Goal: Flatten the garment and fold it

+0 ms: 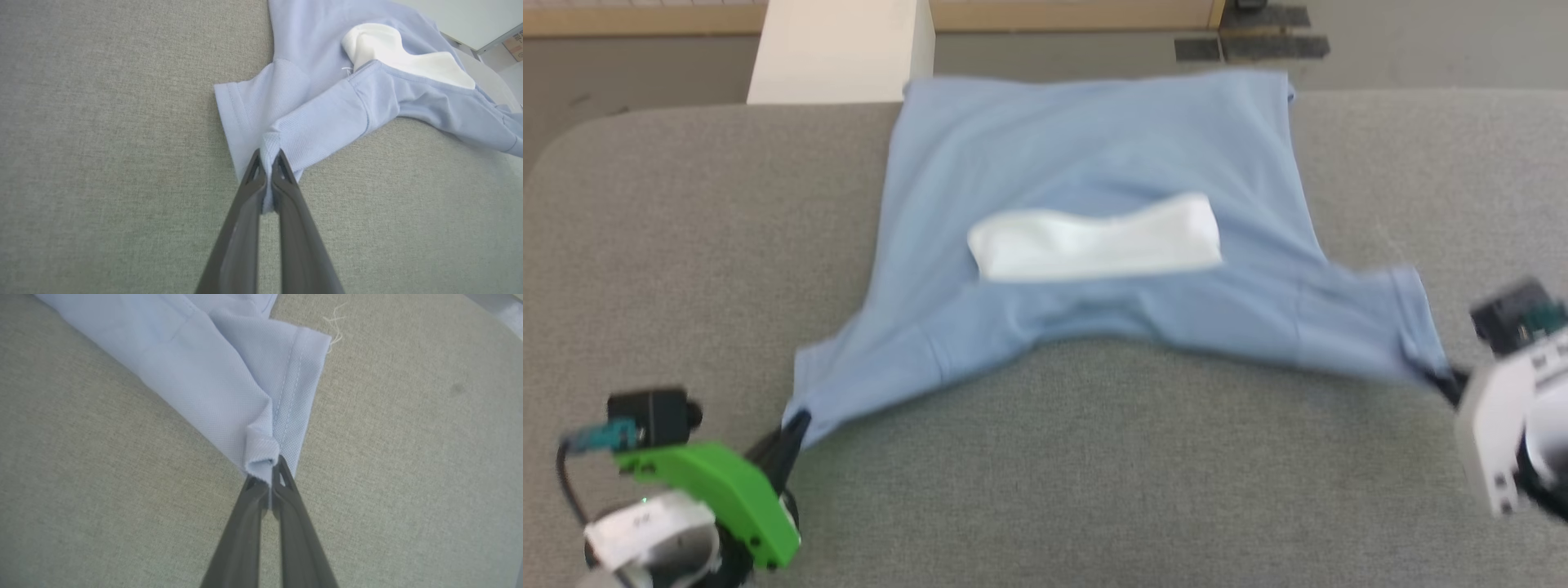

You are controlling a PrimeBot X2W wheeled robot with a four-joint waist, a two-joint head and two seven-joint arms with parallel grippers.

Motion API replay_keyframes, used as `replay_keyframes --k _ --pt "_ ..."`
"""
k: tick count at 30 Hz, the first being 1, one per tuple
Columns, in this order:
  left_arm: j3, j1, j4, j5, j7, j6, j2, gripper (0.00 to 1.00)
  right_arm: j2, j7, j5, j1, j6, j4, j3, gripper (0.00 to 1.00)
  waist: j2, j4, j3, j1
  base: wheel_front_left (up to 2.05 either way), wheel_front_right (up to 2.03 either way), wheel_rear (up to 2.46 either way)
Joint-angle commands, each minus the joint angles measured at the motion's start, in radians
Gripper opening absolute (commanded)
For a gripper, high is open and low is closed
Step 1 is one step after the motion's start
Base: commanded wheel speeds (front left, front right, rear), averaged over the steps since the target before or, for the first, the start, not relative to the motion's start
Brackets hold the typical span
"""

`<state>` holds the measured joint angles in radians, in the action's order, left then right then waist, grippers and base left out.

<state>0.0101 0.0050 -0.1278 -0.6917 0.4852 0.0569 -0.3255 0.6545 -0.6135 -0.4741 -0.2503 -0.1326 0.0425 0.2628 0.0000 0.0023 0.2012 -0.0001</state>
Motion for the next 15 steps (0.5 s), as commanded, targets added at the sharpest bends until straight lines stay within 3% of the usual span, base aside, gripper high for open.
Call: replay_keyframes --k 1,8,15 --pt "-0.014 0.042 -0.017 -0.021 0.001 -0.017 0.009 0.0 -0.014 -0.032 0.007 0.065 0.002 -0.024 -0.038 0.0 0.0 0.007 -0.042 0.0001 0.0 0.0 0.0" --pt "-0.039 0.232 -0.023 -0.024 0.024 -0.076 0.017 0.0 -0.162 -0.187 0.074 0.349 0.002 -0.118 -0.26 0.0 0.0 0.018 -0.073 0.0001 0.0 0.0 0.0" --pt "-0.036 0.338 -0.003 -0.049 0.039 -0.108 0.053 0.0 -0.314 -0.28 0.153 0.486 0.002 -0.159 -0.389 0.0 0.0 0.025 -0.072 0.0001 0.0 0.0 0.0"
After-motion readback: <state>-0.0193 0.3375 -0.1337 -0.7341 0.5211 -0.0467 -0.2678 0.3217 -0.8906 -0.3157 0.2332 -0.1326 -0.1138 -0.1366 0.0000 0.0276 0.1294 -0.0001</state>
